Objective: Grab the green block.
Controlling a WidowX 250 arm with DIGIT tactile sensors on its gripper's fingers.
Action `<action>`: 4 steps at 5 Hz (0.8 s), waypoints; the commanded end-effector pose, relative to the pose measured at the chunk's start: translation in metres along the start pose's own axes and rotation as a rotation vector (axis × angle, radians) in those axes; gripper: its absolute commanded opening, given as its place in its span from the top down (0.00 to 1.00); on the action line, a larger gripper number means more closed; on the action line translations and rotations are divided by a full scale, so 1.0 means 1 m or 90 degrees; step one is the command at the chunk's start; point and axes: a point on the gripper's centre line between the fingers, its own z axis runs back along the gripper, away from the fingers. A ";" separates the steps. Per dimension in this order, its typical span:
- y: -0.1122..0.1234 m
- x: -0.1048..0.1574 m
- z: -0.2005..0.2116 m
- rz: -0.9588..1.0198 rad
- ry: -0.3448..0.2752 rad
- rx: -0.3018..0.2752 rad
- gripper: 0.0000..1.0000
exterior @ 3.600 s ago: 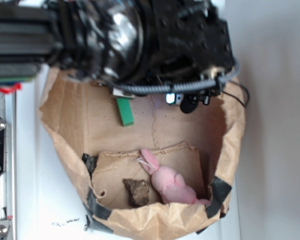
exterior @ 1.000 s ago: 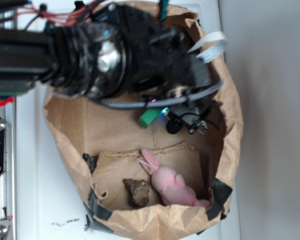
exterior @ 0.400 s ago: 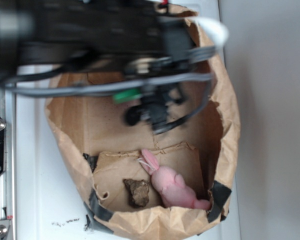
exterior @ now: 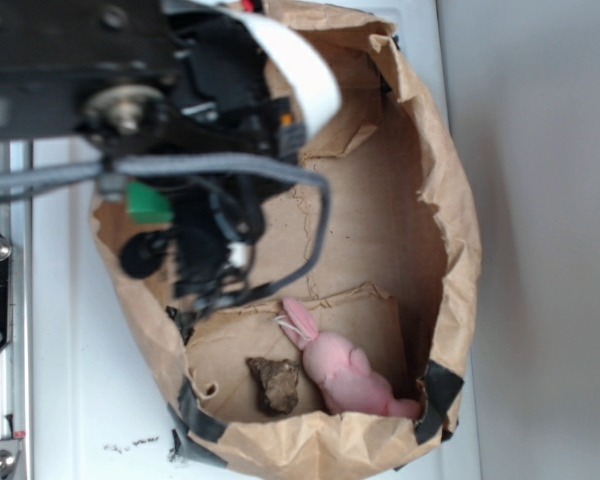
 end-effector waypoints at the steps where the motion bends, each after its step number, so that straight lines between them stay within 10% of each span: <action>1: -0.004 0.029 0.042 -0.019 -0.014 0.007 1.00; 4: -0.008 0.052 0.038 0.019 -0.026 0.020 1.00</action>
